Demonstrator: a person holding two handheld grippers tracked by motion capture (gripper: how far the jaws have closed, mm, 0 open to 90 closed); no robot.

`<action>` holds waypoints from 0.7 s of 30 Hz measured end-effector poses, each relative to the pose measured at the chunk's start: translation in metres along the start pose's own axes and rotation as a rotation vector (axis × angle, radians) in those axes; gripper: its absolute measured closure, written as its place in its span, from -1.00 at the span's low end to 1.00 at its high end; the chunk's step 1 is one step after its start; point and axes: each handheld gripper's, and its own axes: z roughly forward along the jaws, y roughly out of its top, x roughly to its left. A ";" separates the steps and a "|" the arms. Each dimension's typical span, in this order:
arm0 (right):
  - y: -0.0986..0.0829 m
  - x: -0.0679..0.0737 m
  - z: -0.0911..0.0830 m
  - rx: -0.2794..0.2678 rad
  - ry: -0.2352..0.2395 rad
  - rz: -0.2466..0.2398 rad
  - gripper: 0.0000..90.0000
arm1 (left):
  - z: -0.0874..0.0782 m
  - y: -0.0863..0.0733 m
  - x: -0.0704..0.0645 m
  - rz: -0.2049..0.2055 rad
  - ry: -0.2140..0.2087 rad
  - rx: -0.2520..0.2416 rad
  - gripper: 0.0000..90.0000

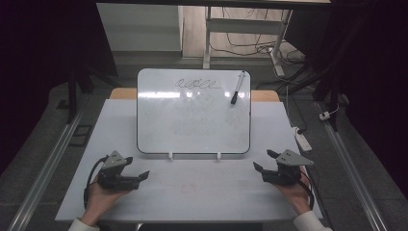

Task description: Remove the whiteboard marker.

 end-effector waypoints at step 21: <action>0.063 0.002 0.007 -0.038 -0.072 0.144 -0.36 | 0.011 0.002 0.001 0.060 -0.001 0.041 -0.63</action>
